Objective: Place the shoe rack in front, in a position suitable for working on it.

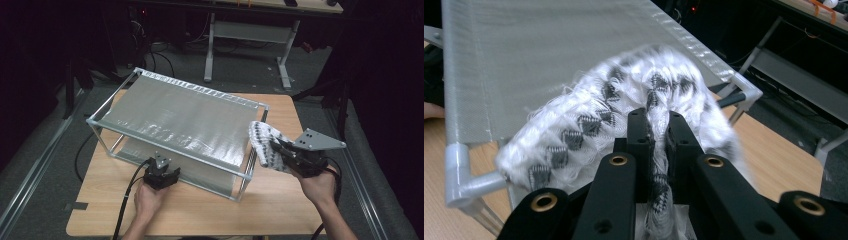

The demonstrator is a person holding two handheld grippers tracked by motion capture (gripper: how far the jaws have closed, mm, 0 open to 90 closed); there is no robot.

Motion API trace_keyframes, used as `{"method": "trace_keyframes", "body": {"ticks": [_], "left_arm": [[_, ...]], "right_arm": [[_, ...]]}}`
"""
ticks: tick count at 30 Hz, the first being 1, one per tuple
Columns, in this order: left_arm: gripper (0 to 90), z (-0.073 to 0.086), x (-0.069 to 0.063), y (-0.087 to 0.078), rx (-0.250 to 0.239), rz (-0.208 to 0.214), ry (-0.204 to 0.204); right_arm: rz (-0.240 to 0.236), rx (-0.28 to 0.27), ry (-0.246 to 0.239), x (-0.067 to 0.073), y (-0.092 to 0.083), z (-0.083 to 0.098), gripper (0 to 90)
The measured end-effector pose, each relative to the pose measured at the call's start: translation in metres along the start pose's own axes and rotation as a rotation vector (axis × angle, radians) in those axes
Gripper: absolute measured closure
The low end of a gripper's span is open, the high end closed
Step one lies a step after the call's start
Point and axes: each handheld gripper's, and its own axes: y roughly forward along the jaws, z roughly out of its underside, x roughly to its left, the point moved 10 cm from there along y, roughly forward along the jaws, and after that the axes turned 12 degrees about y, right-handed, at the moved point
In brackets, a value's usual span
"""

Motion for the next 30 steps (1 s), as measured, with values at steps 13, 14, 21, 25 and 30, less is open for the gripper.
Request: {"method": "trace_keyframes", "body": {"ticks": [13, 14, 21, 25, 30], "left_arm": [[43.4, -0.001, 0.0, 0.001, -0.003, -0.001, 0.0], [43.4, -0.001, 0.0, 0.001, -0.003, -0.001, 0.0], [43.4, -0.001, 0.0, 0.001, -0.007, -0.002, -0.002], [43.4, -0.001, 0.0, 0.001, -0.007, -0.003, -0.002], [43.4, -0.001, 0.0, 0.001, -0.012, -0.004, -0.003]], "right_arm": [[-0.082, 0.112, -0.068, 0.031, 0.024, 0.011, 83.8], [-0.088, 0.116, -0.071, 0.034, 0.023, 0.011, 83.8], [-0.124, 0.131, -0.115, 0.05, 0.014, 0.016, 83.8], [-0.128, 0.133, -0.122, 0.053, 0.013, 0.016, 83.7], [-0.123, 0.141, -0.077, 0.04, 0.025, 0.015, 83.8]]}}
